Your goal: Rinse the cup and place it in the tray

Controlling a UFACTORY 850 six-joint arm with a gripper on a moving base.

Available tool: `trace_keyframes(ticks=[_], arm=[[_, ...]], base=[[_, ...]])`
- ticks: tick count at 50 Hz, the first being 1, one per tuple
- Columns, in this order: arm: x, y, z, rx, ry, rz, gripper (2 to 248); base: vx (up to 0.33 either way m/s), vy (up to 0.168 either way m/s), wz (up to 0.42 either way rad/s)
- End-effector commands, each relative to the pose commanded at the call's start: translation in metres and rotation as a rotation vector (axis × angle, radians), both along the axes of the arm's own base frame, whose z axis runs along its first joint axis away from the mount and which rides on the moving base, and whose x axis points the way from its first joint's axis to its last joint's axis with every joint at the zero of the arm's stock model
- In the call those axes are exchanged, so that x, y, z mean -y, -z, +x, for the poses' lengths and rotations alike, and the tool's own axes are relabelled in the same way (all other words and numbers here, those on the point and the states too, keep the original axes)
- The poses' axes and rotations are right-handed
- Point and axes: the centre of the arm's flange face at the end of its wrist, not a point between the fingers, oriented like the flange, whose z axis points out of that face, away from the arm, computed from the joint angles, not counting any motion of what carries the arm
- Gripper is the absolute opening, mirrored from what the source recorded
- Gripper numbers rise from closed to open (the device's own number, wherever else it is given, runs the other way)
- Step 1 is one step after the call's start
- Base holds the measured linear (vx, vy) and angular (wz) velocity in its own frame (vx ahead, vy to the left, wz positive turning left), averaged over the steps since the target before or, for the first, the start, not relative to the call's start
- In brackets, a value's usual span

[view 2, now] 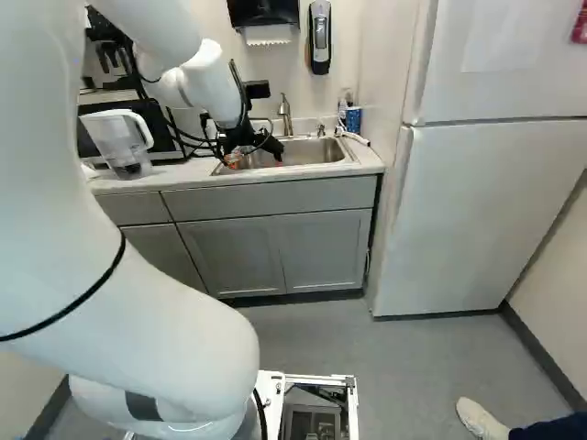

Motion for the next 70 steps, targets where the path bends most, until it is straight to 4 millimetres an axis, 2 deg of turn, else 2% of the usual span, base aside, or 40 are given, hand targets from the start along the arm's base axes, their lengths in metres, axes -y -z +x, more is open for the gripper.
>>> trace_keyframes(ticks=[25, 70], arm=[[0.0, 0.0, 0.0, 0.0, 0.0, 0.0, 247], [0.0005, 0.0046, -0.0013, 0.01, 0.0, 0.002, 247]], base=[[-0.156, -0.075, 0.02], [-0.002, 0.0, 0.001]])
